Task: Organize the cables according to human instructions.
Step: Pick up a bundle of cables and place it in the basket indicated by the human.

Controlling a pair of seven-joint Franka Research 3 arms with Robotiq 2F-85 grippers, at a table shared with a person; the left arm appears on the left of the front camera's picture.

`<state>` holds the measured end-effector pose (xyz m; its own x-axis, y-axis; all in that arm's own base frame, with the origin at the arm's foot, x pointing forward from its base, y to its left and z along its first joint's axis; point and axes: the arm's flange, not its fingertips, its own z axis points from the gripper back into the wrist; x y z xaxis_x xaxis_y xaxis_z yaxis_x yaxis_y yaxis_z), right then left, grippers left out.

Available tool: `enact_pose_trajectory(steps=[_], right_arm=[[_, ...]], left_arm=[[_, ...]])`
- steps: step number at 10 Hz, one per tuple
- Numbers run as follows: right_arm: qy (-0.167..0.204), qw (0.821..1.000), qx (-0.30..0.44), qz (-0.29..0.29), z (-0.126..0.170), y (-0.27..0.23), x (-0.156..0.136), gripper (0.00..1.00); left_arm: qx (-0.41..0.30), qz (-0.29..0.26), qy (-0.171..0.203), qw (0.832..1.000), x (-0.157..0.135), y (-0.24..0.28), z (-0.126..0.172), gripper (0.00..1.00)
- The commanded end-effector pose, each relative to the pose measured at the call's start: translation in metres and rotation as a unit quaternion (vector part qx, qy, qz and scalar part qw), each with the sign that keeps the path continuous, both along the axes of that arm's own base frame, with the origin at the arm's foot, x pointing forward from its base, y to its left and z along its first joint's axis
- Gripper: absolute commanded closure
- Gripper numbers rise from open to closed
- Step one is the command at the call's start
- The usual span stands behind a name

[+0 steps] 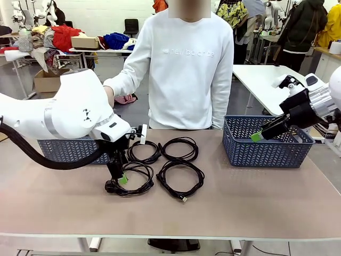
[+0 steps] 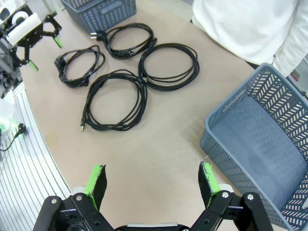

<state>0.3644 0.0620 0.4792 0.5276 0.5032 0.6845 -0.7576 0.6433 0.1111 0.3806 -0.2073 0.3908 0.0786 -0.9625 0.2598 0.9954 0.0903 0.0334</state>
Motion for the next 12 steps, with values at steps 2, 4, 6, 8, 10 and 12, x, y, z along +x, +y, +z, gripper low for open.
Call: enact_pose_trajectory(steps=[2,4,6,8,10,12], right_arm=[[-0.003,1.000,0.007,0.007,-0.001,-0.001,0.002,0.00],[-0.003,1.000,0.007,0.007,-0.001,-0.001,0.002,0.00],[-0.003,1.000,0.007,0.007,-0.001,-0.001,0.002,0.00],[-0.003,1.000,0.007,0.007,-0.001,-0.001,0.002,0.00],[-0.003,1.000,0.007,0.007,-0.001,-0.001,0.002,0.00],[-0.003,1.000,0.007,0.007,-0.001,-0.001,0.002,0.00]], left_arm=[[0.031,-0.017,0.001,0.999,0.001,-0.009,-0.021,0.00],[0.042,-0.019,0.007,0.999,0.001,-0.015,-0.032,0.00],[0.047,-0.021,0.006,0.999,0.003,-0.020,-0.043,0.00],[0.047,-0.023,0.007,0.999,0.002,-0.023,-0.053,0.00],[0.054,-0.026,0.014,0.998,0.001,-0.027,-0.060,0.00],[0.063,-0.027,0.015,0.998,0.000,-0.030,-0.067,0.00]])
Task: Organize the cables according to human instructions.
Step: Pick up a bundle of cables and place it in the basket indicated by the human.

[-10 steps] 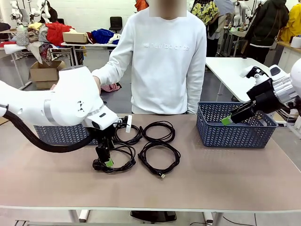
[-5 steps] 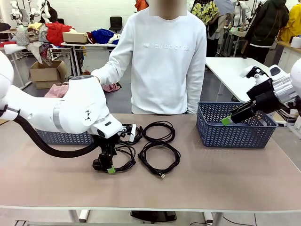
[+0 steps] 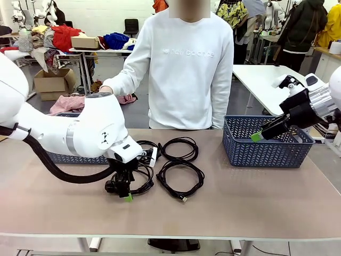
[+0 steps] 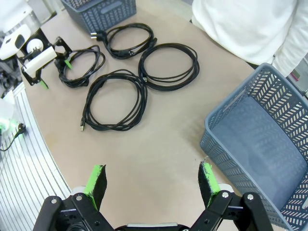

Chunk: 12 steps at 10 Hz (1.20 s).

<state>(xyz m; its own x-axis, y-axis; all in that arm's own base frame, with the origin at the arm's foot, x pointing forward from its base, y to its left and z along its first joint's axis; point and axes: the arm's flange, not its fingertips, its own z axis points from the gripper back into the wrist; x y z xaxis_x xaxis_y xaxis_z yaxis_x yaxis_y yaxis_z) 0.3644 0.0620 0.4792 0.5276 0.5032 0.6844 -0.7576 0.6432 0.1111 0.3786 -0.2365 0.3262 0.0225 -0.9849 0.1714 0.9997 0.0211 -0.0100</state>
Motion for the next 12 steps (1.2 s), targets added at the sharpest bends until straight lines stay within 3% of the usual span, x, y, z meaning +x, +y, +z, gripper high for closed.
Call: enact_pose_trajectory(steps=[1,11,12], right_arm=[[-0.003,1.000,0.007,0.007,-0.001,-0.001,0.002,0.00],[-0.003,1.000,0.007,0.007,-0.001,-0.001,0.002,0.00],[-0.003,1.000,0.007,0.007,-0.001,-0.001,0.002,0.00]], left_arm=[[0.020,0.005,-0.013,1.000,0.001,-0.001,-0.004,0.00],[0.036,0.002,-0.005,0.999,0.006,-0.008,-0.014,0.00],[0.038,0.001,-0.005,0.999,0.006,-0.008,-0.016,0.14]])
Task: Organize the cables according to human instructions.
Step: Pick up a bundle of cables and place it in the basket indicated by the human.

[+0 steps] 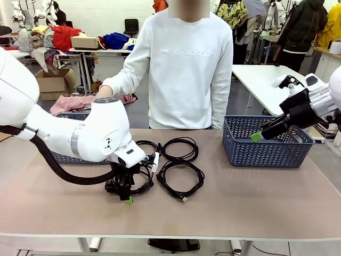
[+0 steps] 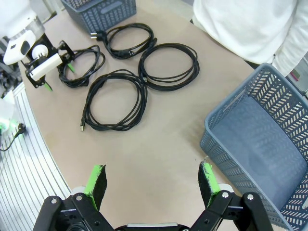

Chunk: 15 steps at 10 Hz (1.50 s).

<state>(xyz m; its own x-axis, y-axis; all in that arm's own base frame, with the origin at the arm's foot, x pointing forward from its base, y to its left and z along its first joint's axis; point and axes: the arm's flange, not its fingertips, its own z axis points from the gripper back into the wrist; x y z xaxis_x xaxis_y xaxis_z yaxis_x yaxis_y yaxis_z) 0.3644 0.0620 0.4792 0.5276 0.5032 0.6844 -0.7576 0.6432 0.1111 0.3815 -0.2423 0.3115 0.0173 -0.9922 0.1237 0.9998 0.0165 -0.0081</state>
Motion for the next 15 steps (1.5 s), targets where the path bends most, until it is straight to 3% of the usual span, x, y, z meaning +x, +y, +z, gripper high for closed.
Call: enact_pose_trajectory(steps=[1,2,3,4,7,8,10,12,15], right_arm=[[-0.003,1.000,0.007,0.007,-0.001,-0.001,0.002,0.00],[-0.003,1.000,0.007,0.007,-0.001,-0.001,0.002,0.00],[-0.003,1.000,0.007,0.007,-0.001,-0.001,0.002,0.00],[-0.003,1.000,0.007,0.007,-0.001,-0.001,0.002,0.00],[-0.003,1.000,0.007,0.007,-0.001,-0.001,0.002,0.00],[-0.003,1.000,0.007,0.007,-0.001,-0.001,0.002,0.00],[-0.003,1.000,0.007,0.007,-0.001,-0.001,0.002,0.00],[-0.003,1.000,0.007,0.007,-0.001,-0.001,0.002,0.00],[-0.003,1.000,0.007,0.007,-0.001,-0.001,0.002,0.00]], left_arm=[[0.014,0.004,-0.003,1.000,0.004,-0.003,-0.001,0.19],[0.012,0.004,-0.004,1.000,0.004,-0.003,-0.001,0.33],[0.012,0.005,-0.004,1.000,0.004,-0.003,-0.001,0.38],[0.012,0.005,-0.002,1.000,0.003,-0.003,-0.002,0.52],[0.009,0.005,0.001,1.000,0.003,-0.004,-0.002,0.77],[0.008,0.003,0.002,1.000,0.003,-0.004,-0.001,0.90],[0.011,-0.002,0.005,1.000,0.000,-0.005,0.003,1.00],[0.015,-0.002,0.003,1.000,-0.005,-0.005,0.014,1.00],[0.034,0.011,-0.054,0.998,-0.018,-0.016,0.056,1.00]])
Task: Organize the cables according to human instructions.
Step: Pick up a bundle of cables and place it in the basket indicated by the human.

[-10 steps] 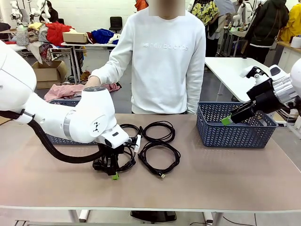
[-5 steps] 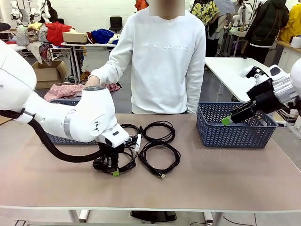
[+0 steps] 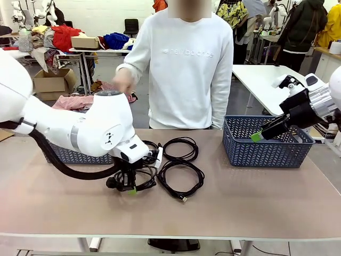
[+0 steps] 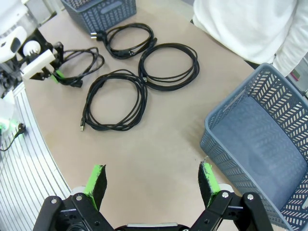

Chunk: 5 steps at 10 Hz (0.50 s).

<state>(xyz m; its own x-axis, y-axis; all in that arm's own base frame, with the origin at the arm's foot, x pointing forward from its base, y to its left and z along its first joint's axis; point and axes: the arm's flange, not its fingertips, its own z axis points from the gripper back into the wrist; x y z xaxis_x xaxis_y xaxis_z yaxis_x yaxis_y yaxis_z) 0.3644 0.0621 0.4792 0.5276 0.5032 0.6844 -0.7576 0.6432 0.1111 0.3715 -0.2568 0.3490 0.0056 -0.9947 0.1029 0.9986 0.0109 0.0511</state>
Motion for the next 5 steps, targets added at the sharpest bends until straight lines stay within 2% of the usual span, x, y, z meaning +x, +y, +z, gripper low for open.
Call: enact_pose_trajectory(steps=[1,3,5], right_arm=[[-0.003,1.000,0.007,0.007,-0.001,-0.001,0.002,0.00],[-0.003,1.000,0.007,0.007,-0.001,-0.001,0.002,0.00],[-0.003,1.000,0.007,0.007,-0.001,-0.001,0.002,0.00]], left_arm=[[0.029,0.015,-0.039,0.999,-0.009,-0.006,0.037,1.00],[0.040,-0.003,-0.070,0.997,-0.003,-0.011,0.076,1.00],[0.046,0.001,-0.090,0.995,0.022,-0.001,0.104,1.00]])
